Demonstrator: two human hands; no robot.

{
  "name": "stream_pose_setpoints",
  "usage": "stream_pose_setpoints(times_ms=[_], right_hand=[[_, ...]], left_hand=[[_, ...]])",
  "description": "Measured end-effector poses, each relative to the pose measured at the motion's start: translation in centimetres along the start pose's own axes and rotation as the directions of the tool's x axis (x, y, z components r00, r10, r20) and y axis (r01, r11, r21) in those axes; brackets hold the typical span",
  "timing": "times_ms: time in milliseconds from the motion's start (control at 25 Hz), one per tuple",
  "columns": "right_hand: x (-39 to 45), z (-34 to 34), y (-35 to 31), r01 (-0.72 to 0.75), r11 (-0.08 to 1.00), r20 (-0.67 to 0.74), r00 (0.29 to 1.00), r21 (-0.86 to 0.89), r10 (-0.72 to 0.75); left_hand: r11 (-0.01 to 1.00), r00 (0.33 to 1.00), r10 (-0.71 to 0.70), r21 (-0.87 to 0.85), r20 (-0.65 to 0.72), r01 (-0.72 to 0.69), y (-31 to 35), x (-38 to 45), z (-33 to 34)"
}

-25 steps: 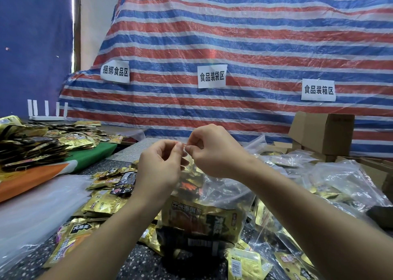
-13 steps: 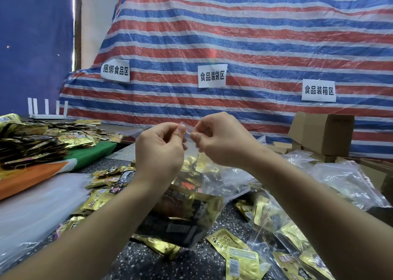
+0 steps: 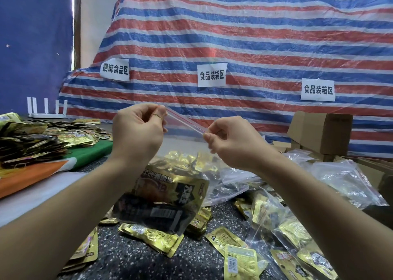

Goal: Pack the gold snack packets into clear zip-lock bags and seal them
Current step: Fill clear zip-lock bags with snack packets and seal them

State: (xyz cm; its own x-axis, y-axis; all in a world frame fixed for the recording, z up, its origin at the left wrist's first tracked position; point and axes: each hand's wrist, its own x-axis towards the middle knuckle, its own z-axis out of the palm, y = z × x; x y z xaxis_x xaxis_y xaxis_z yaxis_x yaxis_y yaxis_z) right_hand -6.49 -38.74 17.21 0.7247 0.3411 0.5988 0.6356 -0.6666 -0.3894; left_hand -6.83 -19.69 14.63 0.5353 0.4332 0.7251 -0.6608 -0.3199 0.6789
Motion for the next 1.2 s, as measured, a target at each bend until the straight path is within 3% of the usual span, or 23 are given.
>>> stream_pose_setpoints(times_ms=[480, 680, 1000, 1200], right_hand=[[-1.9, -0.4, 2.4, 0.001, 0.999, 0.008, 1.000, -0.052, -0.001], [-2.2, -0.7, 2.5, 0.007, 1.000, 0.020, 1.000, 0.014, -0.008], [-3.0, -0.7, 2.9, 0.077, 0.994, -0.019, 0.997, 0.073, -0.076], [-3.4, -1.1, 3.9, 0.031, 0.996, 0.056, 0.998, 0.089, -0.037]], left_hand=[[0.997, 0.999, 0.050, 0.051, 0.021, -0.051, 0.5, 1.0, -1.8], [0.996, 0.997, 0.074, 0.048, 0.026, -0.075, 0.3, 1.3, -2.2], [0.998, 0.998, 0.055, 0.006, 0.036, -0.055, 0.2, 1.1, -2.2], [0.996, 0.992, -0.011, -0.083, 0.124, 0.022, 0.2, 0.3, -1.5]])
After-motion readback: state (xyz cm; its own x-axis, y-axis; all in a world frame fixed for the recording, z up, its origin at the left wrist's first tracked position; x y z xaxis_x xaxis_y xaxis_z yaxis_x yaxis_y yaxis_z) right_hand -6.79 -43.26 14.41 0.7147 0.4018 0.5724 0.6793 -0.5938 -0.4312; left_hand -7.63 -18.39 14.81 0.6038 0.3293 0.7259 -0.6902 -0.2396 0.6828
